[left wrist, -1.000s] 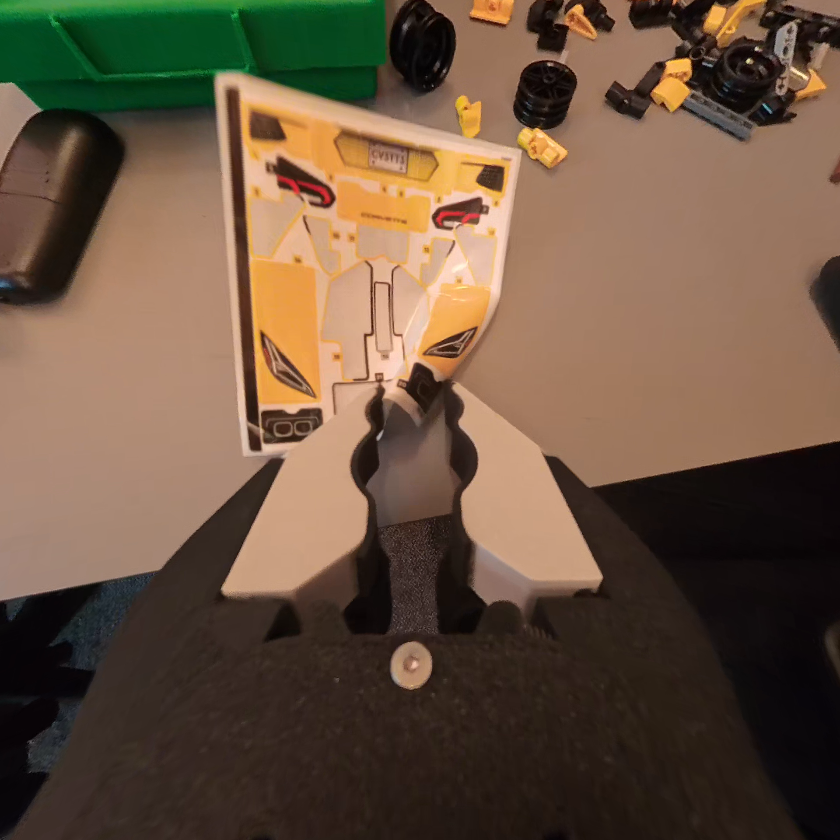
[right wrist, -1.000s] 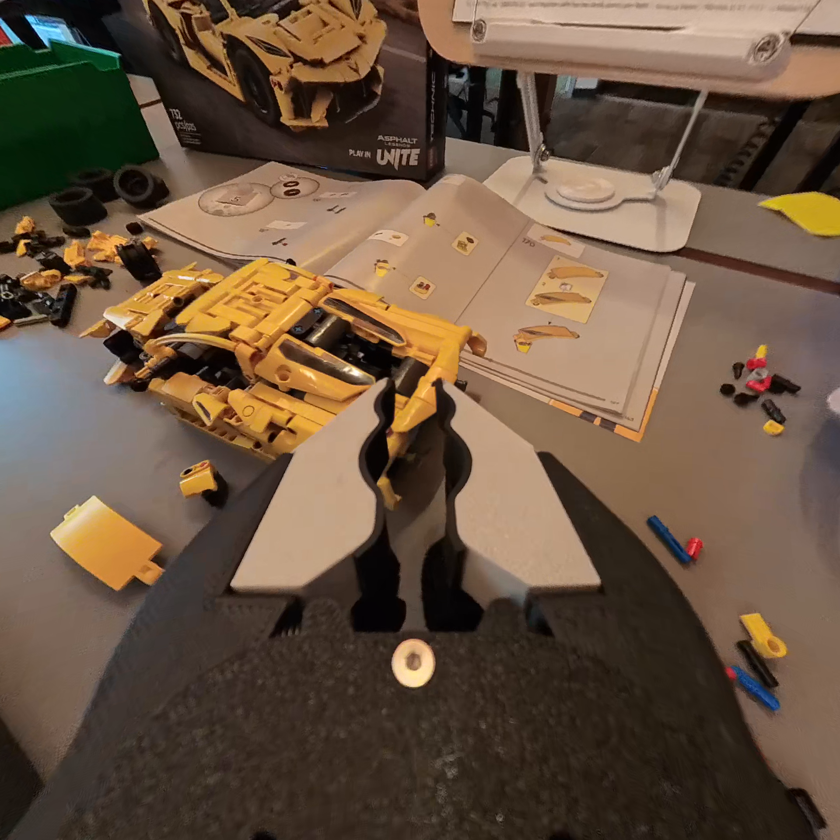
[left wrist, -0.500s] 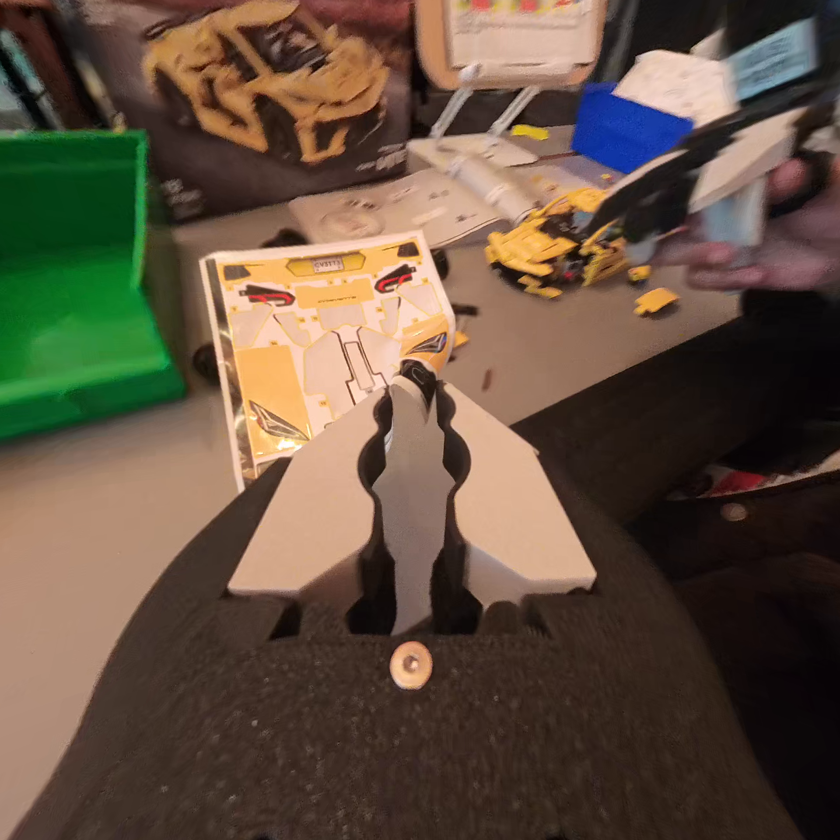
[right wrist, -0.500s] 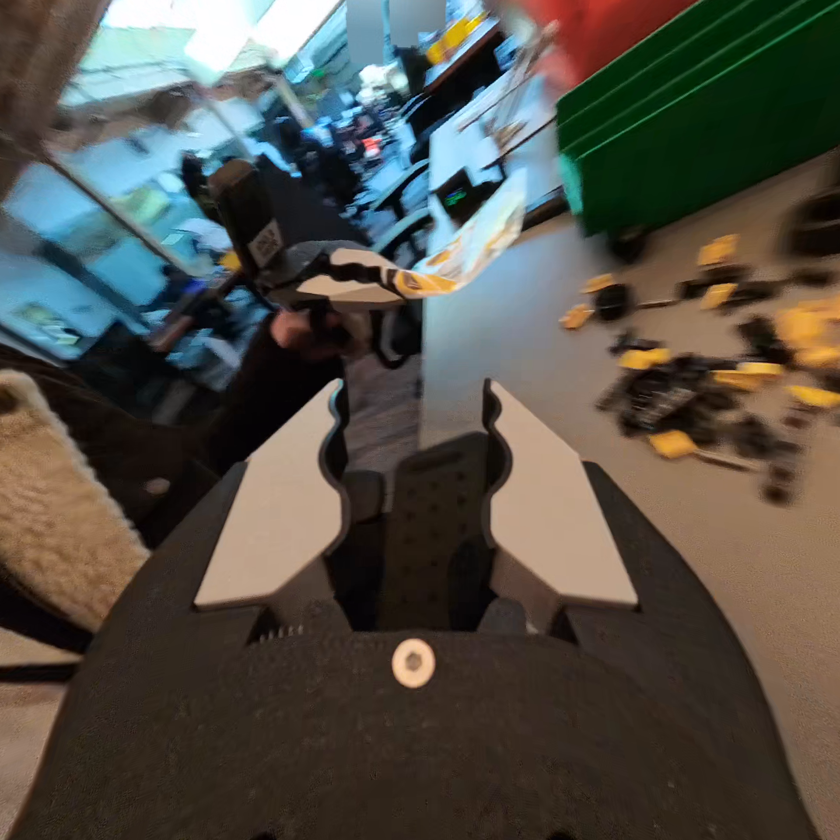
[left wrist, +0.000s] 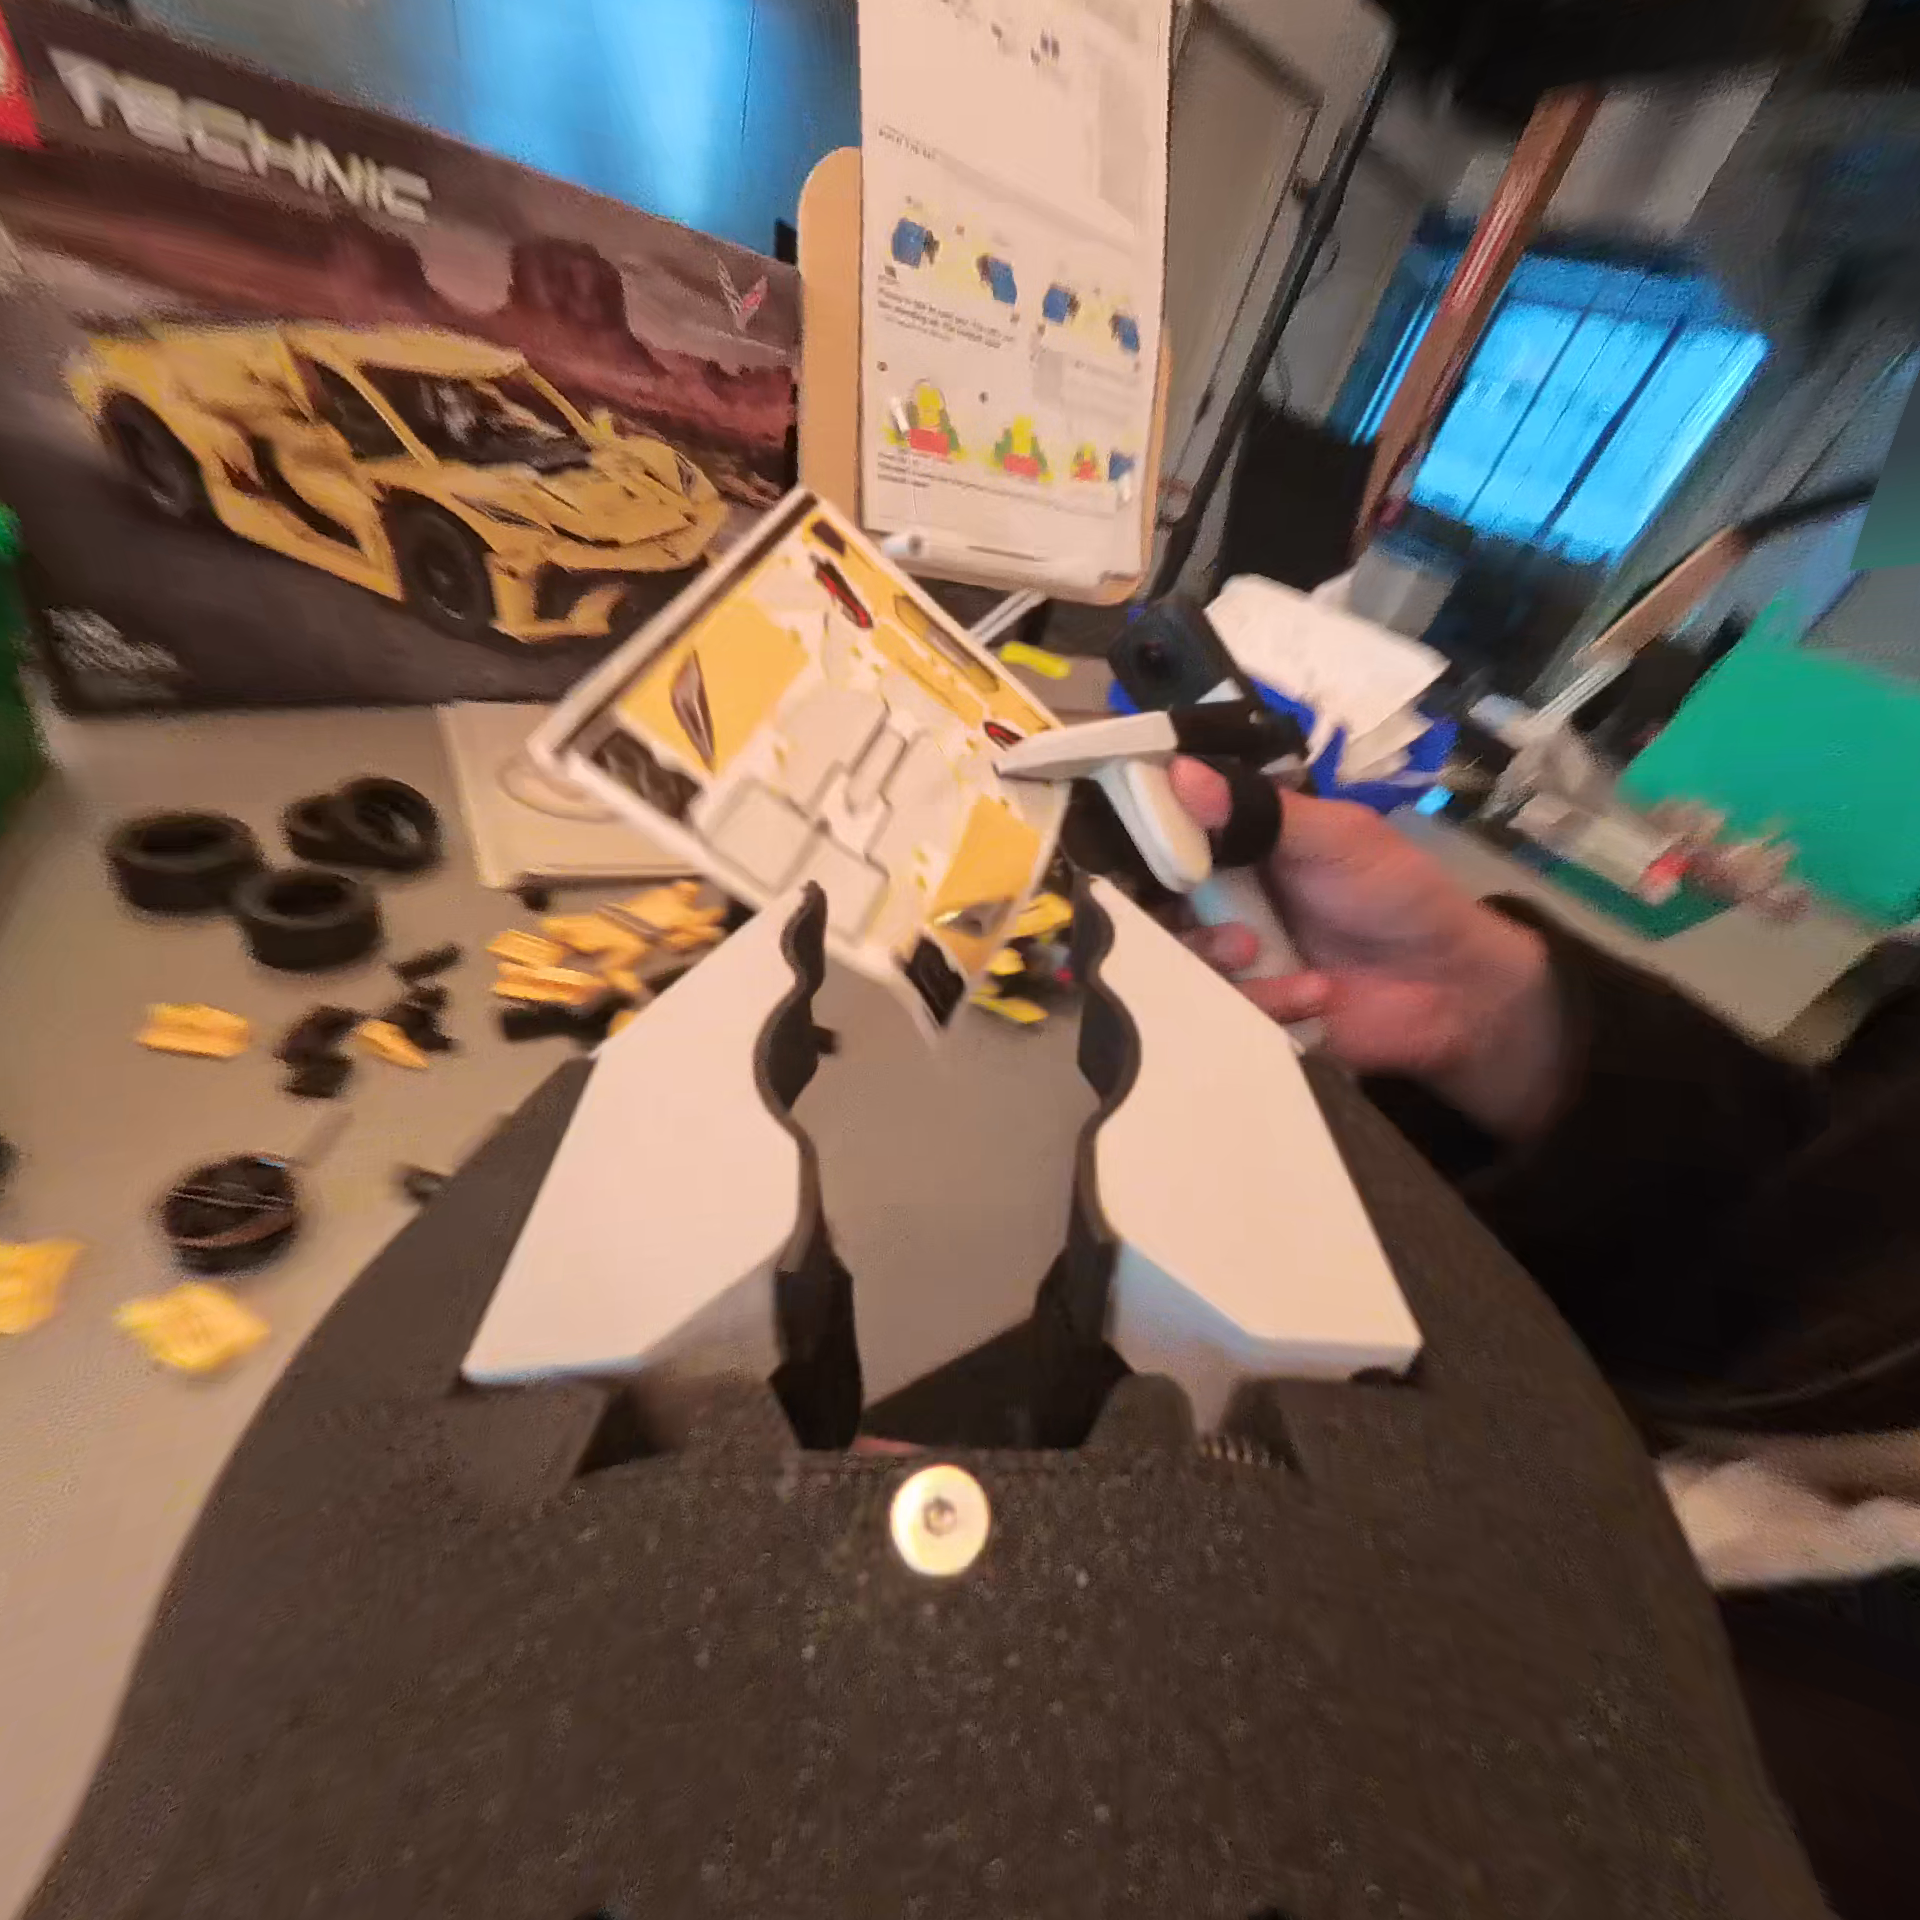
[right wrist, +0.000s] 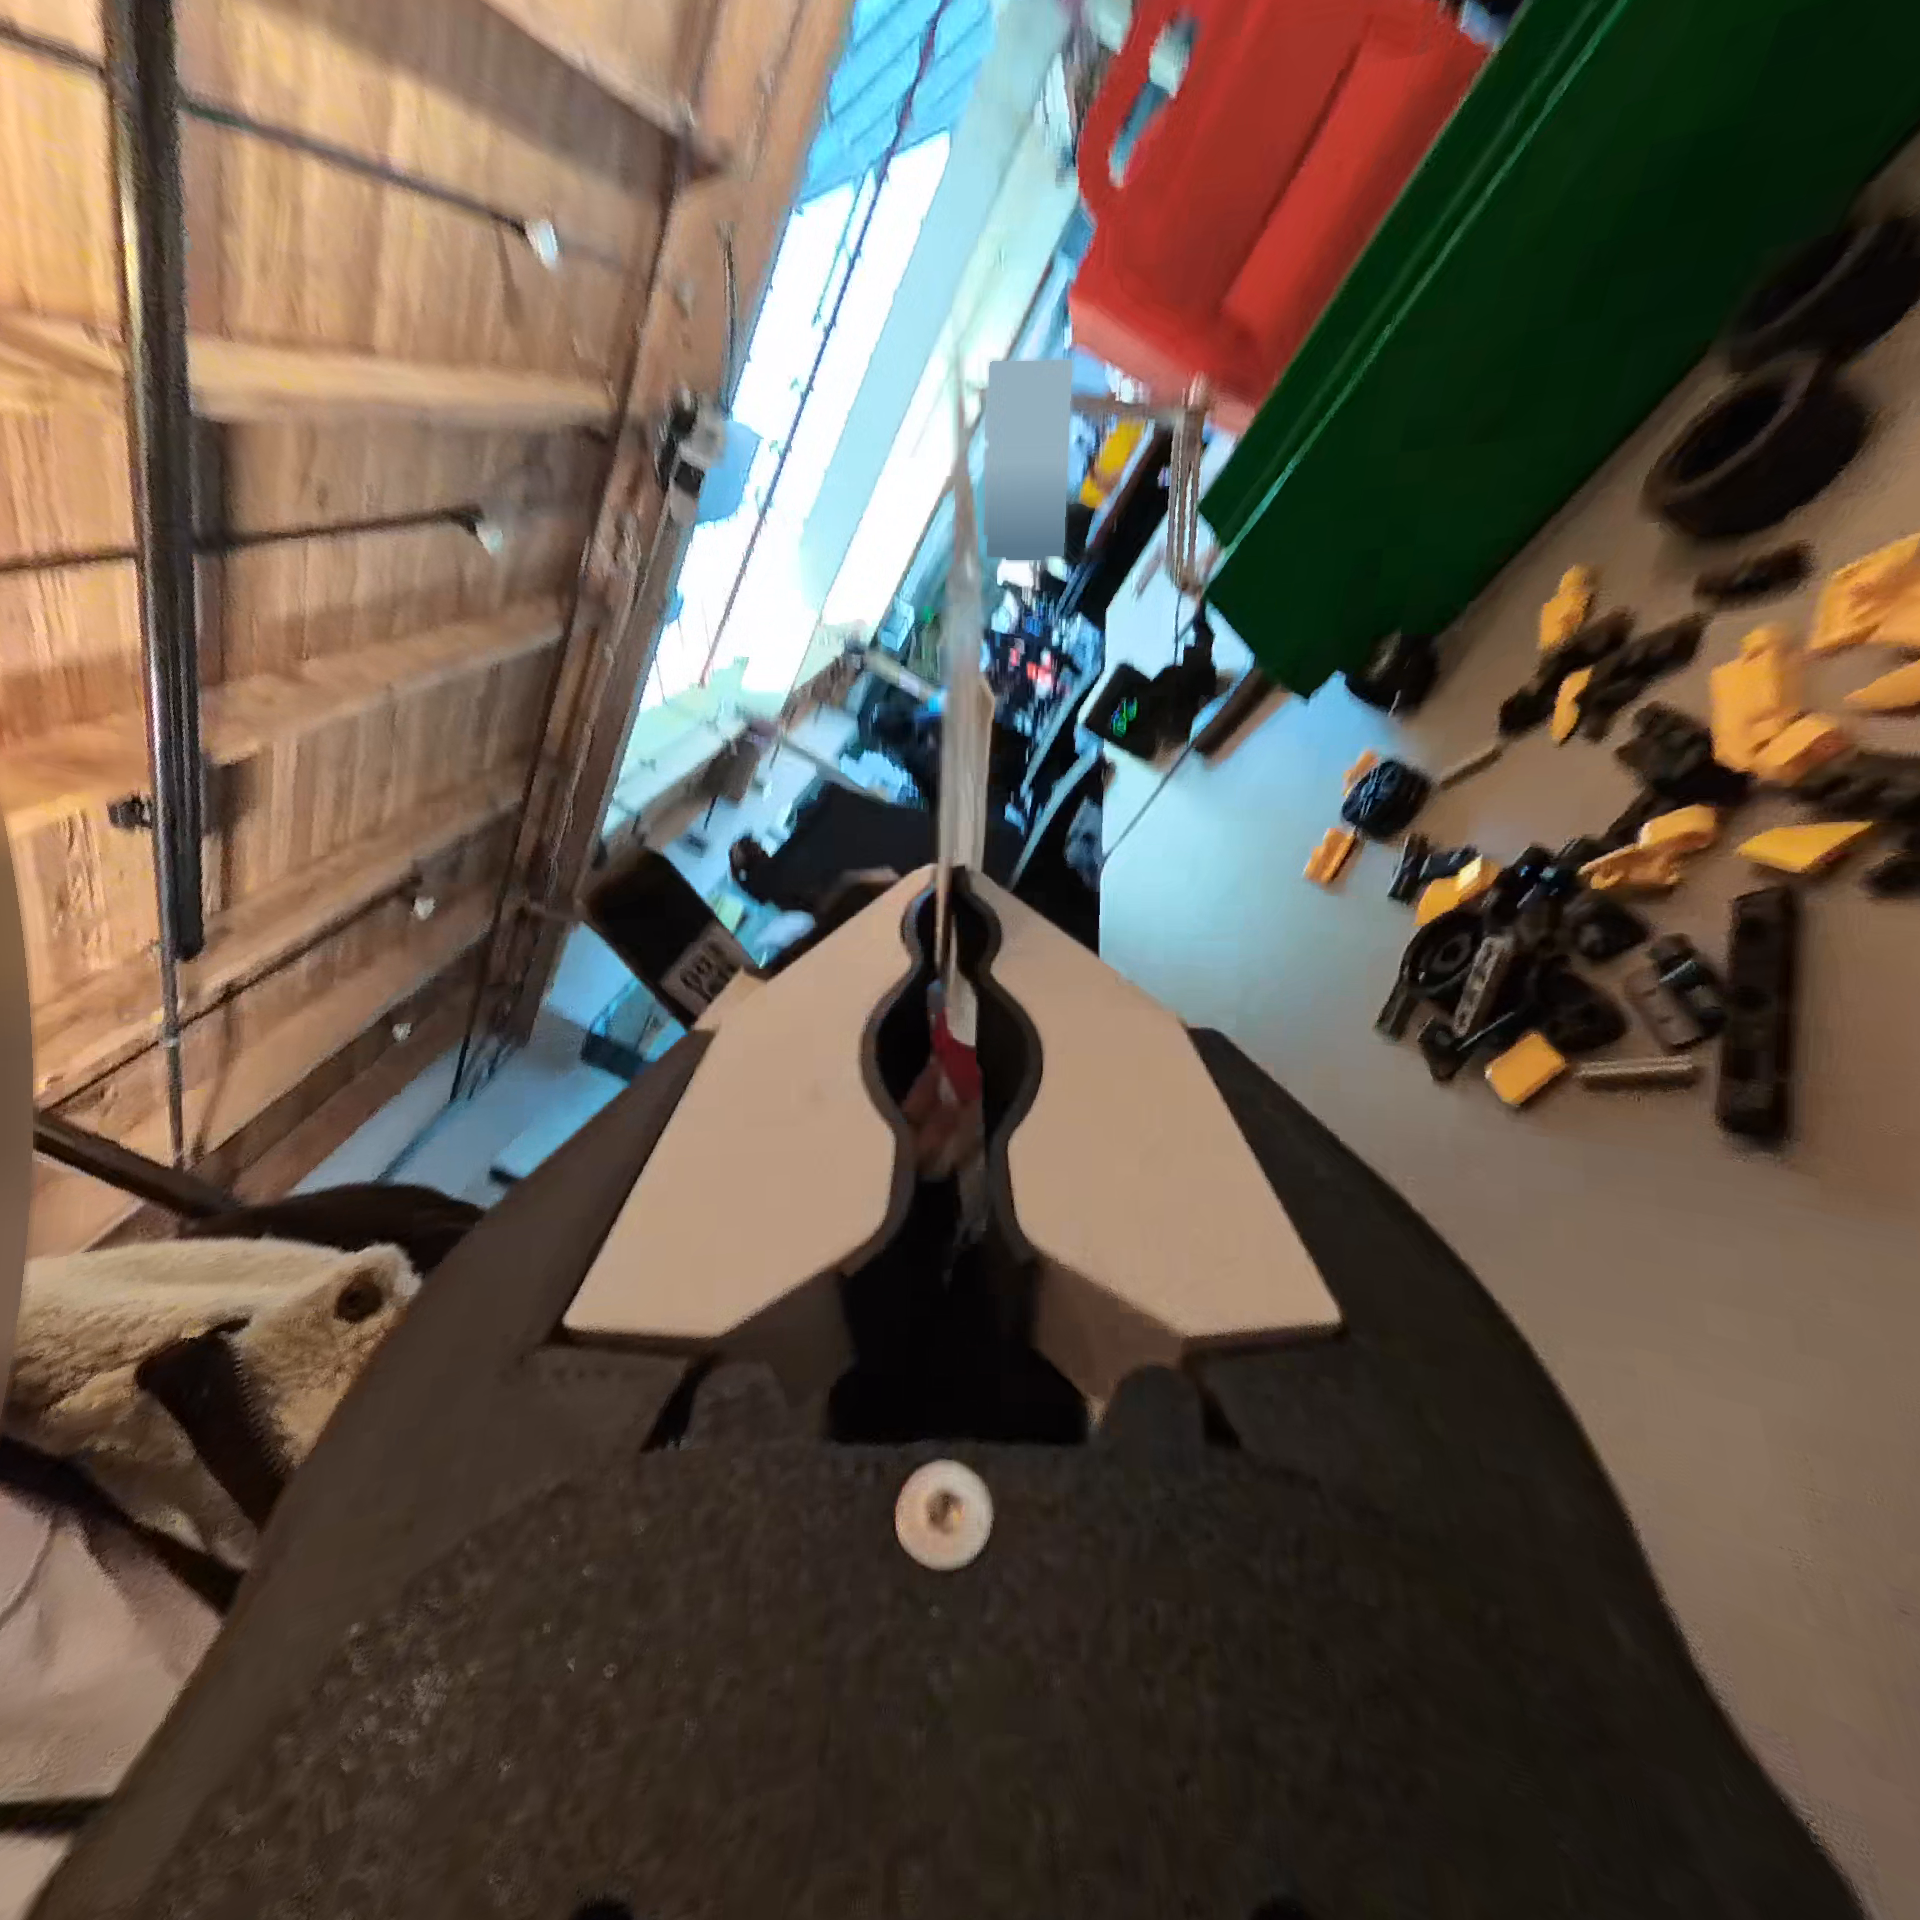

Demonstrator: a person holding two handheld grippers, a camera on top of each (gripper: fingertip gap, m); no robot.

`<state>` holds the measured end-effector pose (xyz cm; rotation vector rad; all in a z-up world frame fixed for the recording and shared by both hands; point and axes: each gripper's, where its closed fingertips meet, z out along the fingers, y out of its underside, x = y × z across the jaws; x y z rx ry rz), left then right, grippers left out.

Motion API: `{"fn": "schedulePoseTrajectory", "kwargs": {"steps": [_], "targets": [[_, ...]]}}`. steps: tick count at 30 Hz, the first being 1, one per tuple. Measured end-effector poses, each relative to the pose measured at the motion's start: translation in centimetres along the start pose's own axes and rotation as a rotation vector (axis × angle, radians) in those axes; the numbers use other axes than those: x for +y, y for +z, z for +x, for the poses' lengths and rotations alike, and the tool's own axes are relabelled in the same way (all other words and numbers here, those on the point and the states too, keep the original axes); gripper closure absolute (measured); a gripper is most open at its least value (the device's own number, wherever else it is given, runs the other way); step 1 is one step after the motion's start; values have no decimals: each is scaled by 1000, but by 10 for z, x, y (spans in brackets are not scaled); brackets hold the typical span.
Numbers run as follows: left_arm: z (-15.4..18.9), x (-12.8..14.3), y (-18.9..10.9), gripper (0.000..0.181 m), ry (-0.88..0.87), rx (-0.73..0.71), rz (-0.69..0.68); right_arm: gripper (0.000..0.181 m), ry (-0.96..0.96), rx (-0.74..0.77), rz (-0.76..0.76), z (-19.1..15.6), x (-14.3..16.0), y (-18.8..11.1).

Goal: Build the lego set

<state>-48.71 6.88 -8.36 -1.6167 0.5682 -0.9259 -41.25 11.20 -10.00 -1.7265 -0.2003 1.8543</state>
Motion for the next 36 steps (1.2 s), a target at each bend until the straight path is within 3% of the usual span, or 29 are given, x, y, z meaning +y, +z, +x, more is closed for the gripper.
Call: {"fn": "schedulePoseTrajectory", "kwargs": {"steps": [3,7,8,11,14,21,22,24,28,30,33,36], "targets": [[15,21,18,134,-212,79,27,181,-15,-23,88,-9,-10,-14],[29,22,37,135,-364,196,121,181,9,-77,98,-21,-6,-20],[32,22,40,137,-378,219,132,181,14,-85,105,-22,-5,-22],[40,18,44,169,-374,263,157,181,13,-69,120,-20,-3,-29],[45,20,46,181,-360,287,146,181,17,-54,149,-16,-7,-37],[52,20,49,181,-315,300,129,181,-62,6,139,-19,-9,-47],[54,17,48,181,-311,317,136,178,-99,42,125,-17,-9,-50],[61,6,44,181,-325,375,162,154,-260,192,119,-10,-16,-67],[72,-6,40,181,-289,426,158,125,-763,534,108,-23,-37,-117],[81,-6,39,181,-254,463,139,113,-865,486,-20,-49,-15,-110],[101,-4,38,181,-196,552,108,106,-840,206,-228,-93,47,-77],[123,-2,35,181,-140,642,91,105,-894,176,-343,-93,75,-63]]}}
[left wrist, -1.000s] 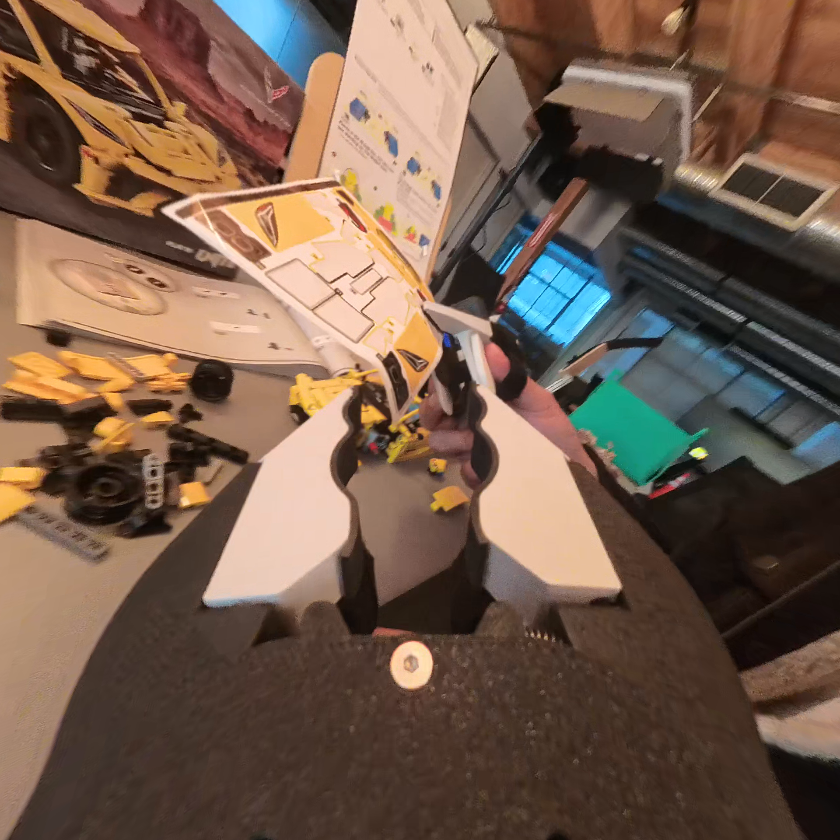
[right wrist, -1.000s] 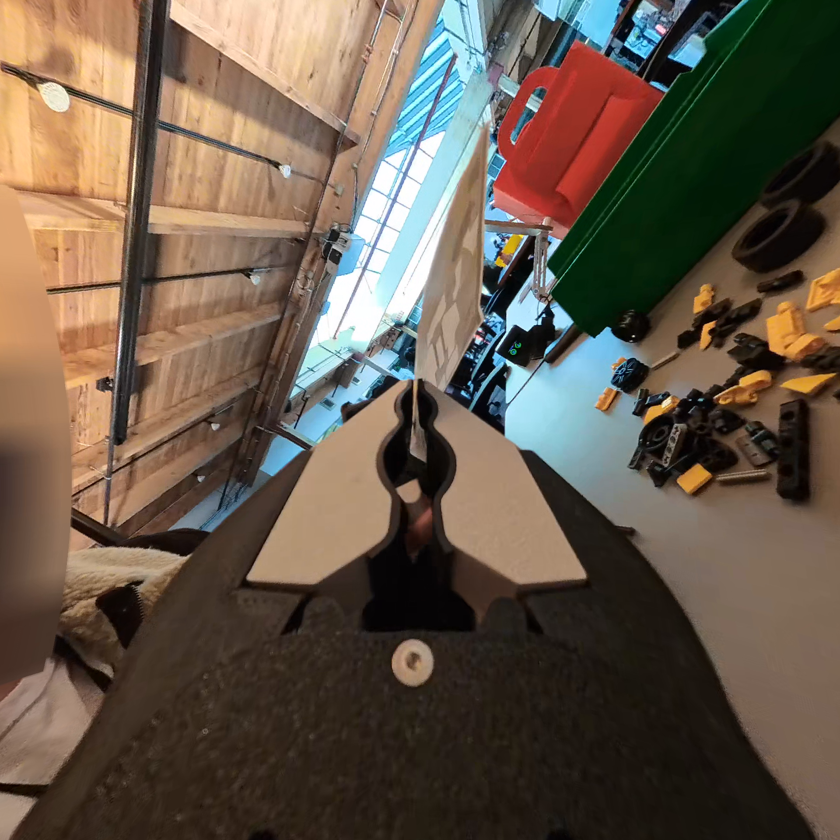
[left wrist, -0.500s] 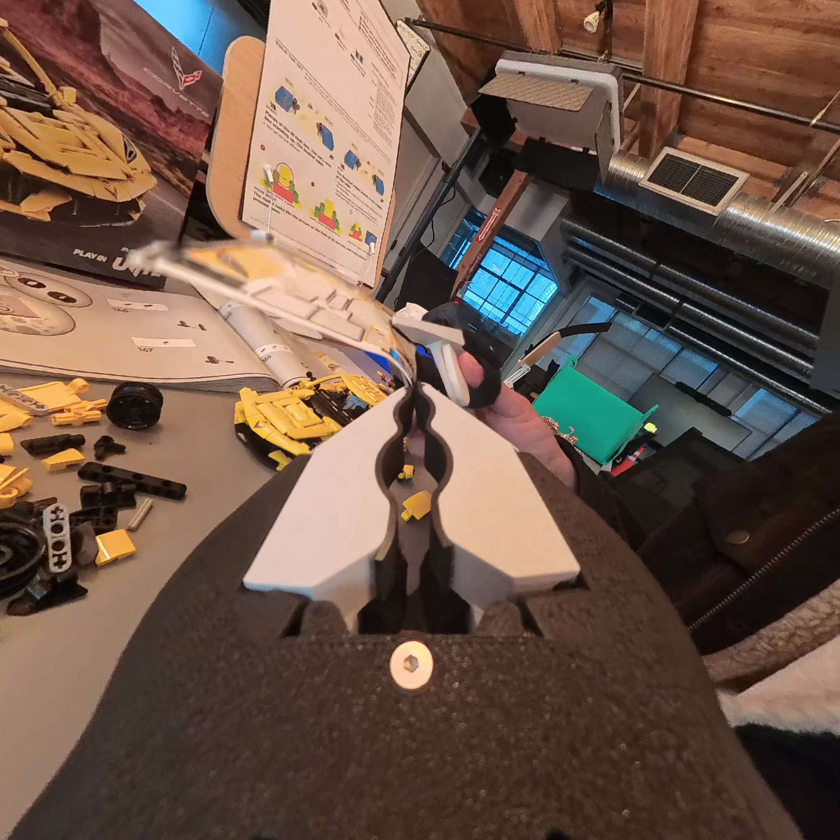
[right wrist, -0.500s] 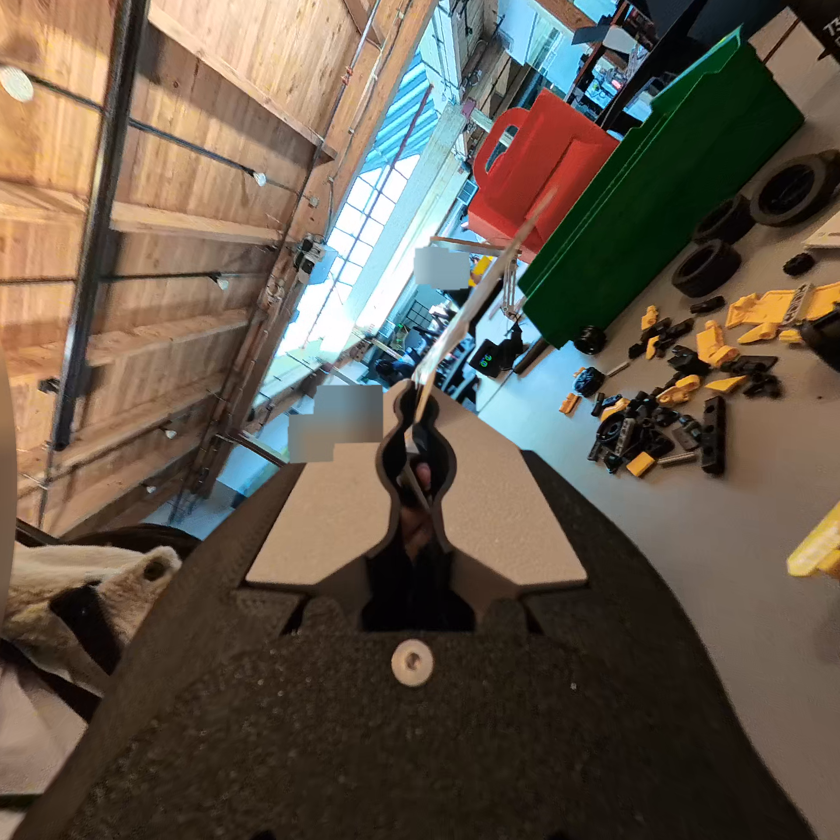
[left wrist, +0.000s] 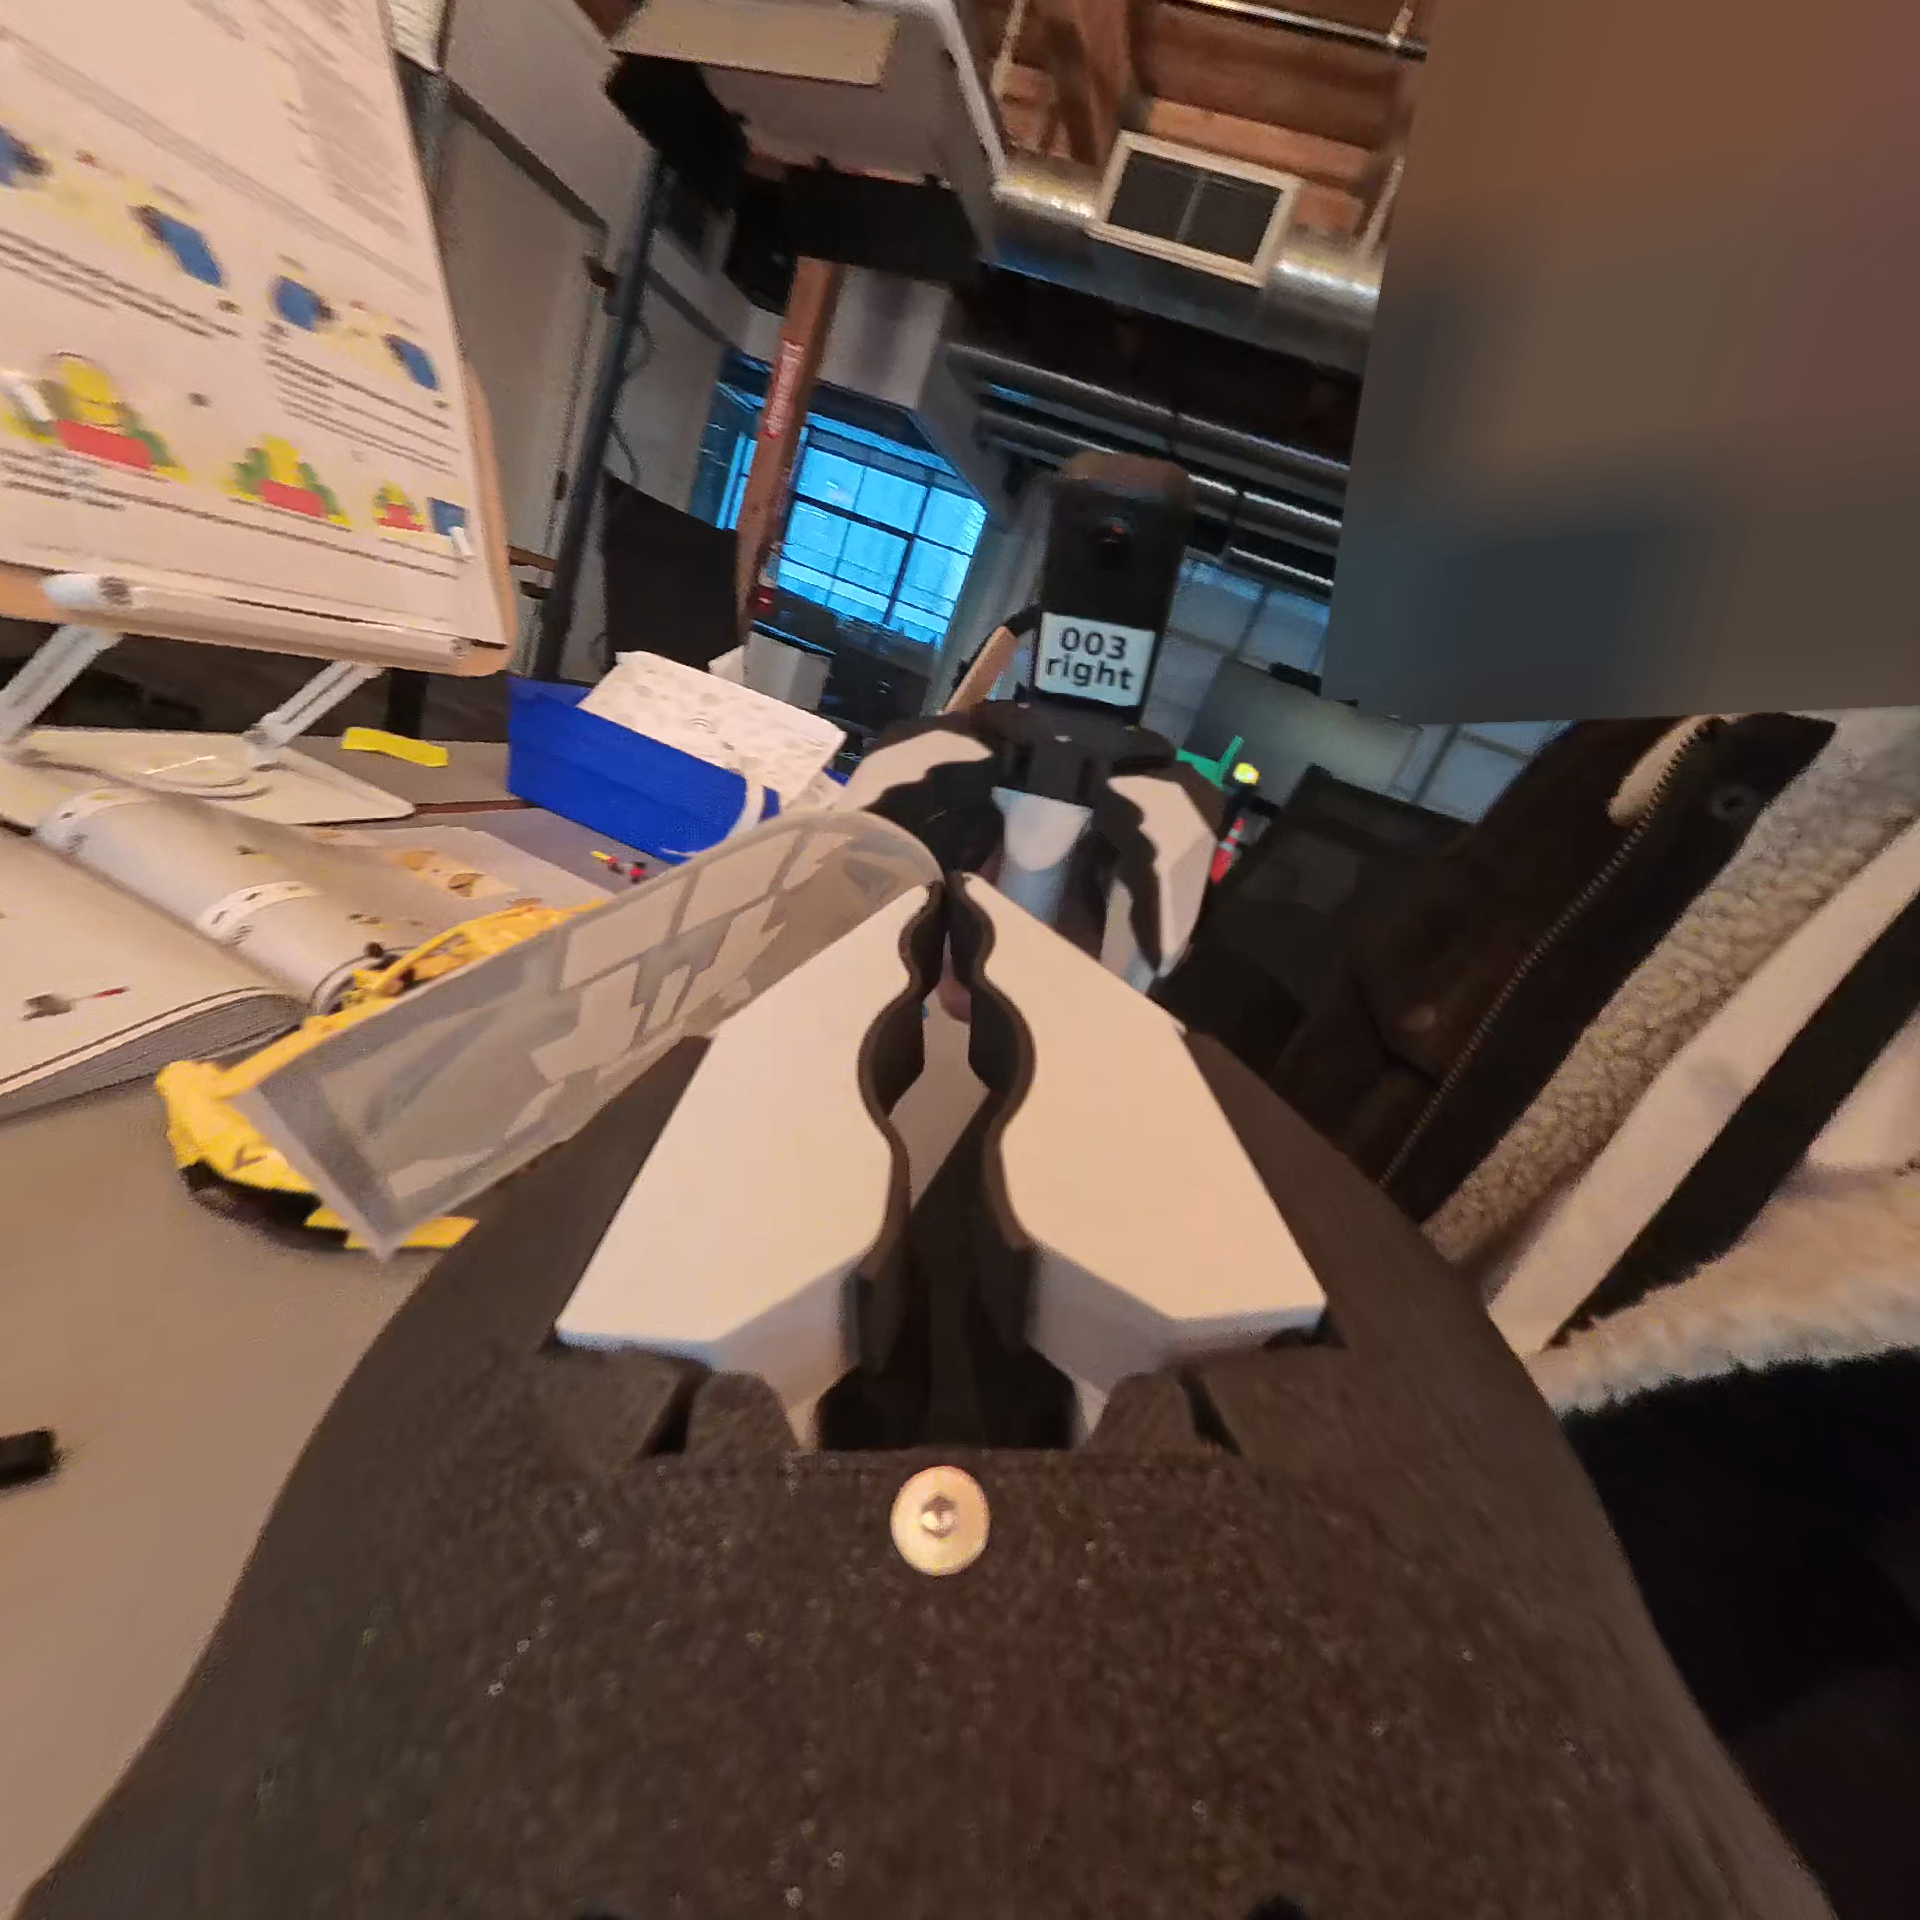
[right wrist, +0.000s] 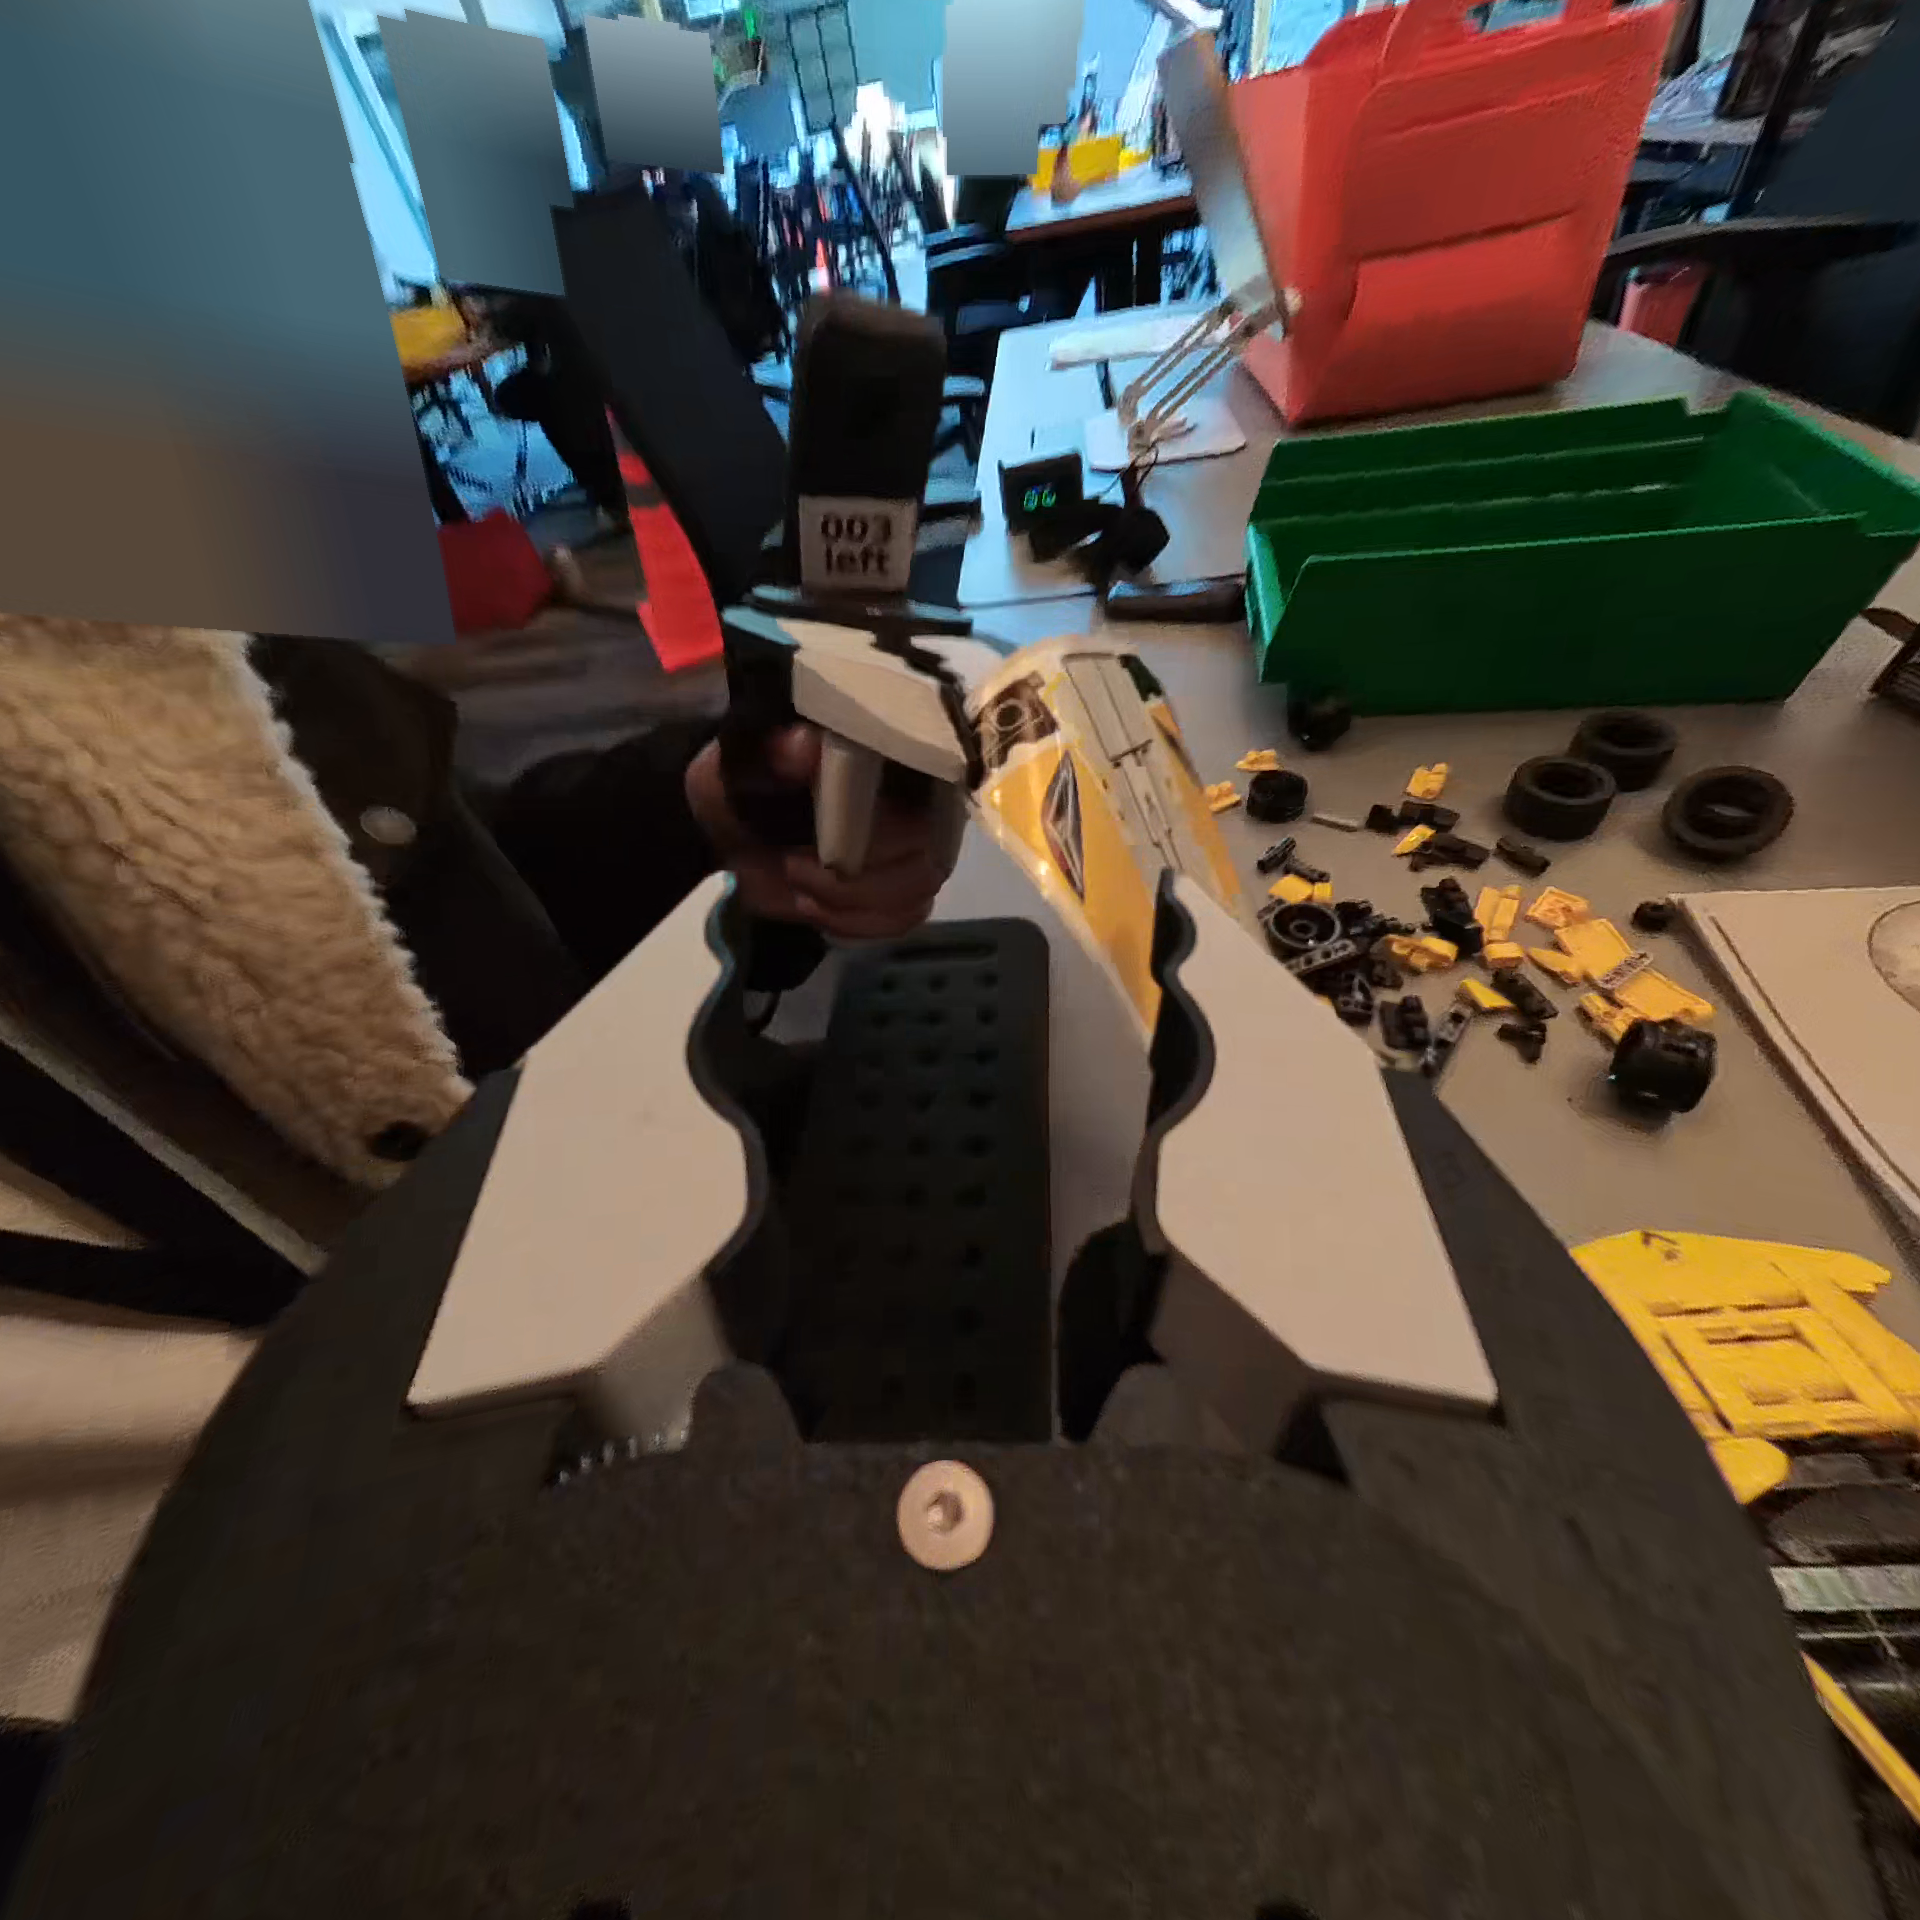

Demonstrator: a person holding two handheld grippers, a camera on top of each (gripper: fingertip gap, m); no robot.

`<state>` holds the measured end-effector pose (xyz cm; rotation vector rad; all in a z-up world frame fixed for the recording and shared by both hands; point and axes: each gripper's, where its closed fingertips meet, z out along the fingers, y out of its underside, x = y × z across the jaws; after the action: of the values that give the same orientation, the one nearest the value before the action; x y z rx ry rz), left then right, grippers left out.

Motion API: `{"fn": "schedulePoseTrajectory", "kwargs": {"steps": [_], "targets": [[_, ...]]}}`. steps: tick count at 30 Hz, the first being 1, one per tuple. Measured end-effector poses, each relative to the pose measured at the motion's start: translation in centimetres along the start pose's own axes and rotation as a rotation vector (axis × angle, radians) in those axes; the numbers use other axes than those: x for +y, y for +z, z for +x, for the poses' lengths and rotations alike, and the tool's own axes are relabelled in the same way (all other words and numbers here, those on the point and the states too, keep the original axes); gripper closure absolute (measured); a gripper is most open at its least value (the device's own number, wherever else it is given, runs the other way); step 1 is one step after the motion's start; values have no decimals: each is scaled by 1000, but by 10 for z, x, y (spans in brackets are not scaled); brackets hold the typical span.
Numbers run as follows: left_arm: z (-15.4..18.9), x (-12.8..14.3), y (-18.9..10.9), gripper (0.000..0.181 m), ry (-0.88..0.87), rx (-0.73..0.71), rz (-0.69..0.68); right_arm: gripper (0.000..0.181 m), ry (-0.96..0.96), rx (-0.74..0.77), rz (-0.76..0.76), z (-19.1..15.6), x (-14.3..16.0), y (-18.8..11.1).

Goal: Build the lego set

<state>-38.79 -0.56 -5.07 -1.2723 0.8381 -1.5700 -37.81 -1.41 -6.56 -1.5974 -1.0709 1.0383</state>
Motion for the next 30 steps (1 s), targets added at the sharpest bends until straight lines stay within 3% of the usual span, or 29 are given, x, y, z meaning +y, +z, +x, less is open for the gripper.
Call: {"fn": "schedulePoseTrajectory", "kwargs": {"steps": [2,8,14,17,24,30], "targets": [[9,4,5,181,26,33,-27,107,19,-55,-24,-8,6,5],[18,8,13,181,49,71,-53,137,159,-276,55,-27,3,-2],[18,10,17,181,12,79,-46,146,216,-370,55,-34,8,-1],[16,12,17,181,-2,72,-47,142,190,-277,15,-19,17,2],[7,16,10,181,-19,26,-52,145,69,-37,50,9,0,-17],[8,20,13,181,-18,28,-63,150,-3,-32,-27,-4,10,1]]}}
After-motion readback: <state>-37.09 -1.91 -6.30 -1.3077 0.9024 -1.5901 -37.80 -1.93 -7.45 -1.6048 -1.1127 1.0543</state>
